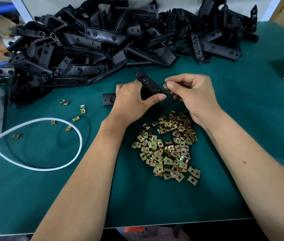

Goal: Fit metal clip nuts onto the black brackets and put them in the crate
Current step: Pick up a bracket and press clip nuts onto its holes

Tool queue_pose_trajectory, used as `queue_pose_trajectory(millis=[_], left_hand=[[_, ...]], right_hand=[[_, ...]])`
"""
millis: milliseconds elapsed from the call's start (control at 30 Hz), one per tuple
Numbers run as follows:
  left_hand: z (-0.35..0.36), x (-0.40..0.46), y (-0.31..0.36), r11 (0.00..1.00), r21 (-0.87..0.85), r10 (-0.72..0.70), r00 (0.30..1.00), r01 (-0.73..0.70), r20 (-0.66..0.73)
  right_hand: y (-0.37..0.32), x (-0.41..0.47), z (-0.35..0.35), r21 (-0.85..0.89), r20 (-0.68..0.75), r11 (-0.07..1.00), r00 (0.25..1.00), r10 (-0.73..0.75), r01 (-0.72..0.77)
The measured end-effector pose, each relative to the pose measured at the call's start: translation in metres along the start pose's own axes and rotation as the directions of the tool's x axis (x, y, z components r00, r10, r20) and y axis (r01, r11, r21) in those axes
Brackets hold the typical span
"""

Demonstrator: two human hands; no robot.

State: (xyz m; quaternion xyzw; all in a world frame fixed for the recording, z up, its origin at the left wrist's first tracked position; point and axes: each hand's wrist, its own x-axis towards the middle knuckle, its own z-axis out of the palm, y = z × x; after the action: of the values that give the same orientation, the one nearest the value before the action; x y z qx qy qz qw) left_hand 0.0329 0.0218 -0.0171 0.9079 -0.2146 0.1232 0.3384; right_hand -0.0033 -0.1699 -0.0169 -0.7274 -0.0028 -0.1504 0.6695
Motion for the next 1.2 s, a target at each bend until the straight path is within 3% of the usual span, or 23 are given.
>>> queue_pose_trajectory(millis=[467,800,1000,1200], left_hand=[[0.0063,0.0019,-0.0007,0.989,0.146,0.042,0.999,-0.040,-0.008],[0.0071,0.0016,0.0008,0.976,0.211,0.046,0.999,-0.049,0.018],[0.0061,0.0021,0.0028,0.957,0.283,0.047,0.997,-0.062,0.058],[0.0066,0.0015,0.0051,0.959,0.274,0.054,0.996,-0.070,0.067]], right_hand=[[0.0010,-0.0030,0.0027,-0.075,0.024,0.997,1.000,-0.013,0.015],[-0.0053,-0.0045,-0.0002,-0.105,0.143,0.991,0.987,-0.067,0.083],[-0.0070,-0.0043,0.0012,-0.174,0.234,0.977,0.969,-0.083,0.125],[-0.0061,-0.0028,-0.0021,-0.282,0.226,0.949,0.971,-0.081,0.145]])
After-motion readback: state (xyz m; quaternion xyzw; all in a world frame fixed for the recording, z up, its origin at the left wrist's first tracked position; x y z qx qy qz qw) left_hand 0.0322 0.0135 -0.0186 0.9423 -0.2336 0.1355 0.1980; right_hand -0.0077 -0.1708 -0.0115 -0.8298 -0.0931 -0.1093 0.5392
